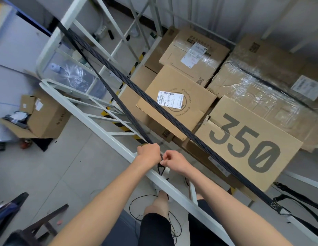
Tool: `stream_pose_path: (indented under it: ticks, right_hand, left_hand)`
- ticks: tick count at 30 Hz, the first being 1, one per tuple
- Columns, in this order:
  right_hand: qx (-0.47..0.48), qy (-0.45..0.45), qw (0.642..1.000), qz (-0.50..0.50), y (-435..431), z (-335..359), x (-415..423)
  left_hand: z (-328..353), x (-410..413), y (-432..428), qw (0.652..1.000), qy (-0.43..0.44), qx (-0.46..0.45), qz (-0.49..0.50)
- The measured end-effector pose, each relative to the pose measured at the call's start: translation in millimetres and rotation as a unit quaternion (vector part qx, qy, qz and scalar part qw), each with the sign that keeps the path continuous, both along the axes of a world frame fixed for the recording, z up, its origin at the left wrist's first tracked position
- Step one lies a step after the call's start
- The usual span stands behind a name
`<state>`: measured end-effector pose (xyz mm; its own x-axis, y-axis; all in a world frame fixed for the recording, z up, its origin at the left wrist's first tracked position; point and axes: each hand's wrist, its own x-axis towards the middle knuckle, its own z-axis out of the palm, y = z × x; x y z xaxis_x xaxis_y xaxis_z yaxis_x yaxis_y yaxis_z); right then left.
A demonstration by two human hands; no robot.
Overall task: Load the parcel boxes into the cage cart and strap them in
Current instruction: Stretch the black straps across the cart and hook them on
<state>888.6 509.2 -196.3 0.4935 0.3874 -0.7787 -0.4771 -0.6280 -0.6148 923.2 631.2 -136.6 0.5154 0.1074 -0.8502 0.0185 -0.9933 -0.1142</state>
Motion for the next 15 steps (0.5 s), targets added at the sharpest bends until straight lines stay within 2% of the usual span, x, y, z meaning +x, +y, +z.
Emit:
stream_pose_path:
  ticks: [5, 9, 15]
  right_hand:
    - [-0.013, 0.0, 0.998, 0.056, 21.8, 6.0, 5.7]
    - [-0.018, -0.013, 0.996, 0.083, 22.0, 20.6, 5.0]
    - [-0.039, -0.074, 0.992, 0.099, 10.8, 65.1, 10.3]
  left_hand:
    - [20.5, 5.9, 23.0, 0.997, -0.041, 0.031, -0.053]
    - [38.8, 14.9, 21.2, 0.99, -0.111, -0.004, -0.085]
    - [67.7, 2.6, 12.9, 0.983, -0.143, -0.065, -0.096]
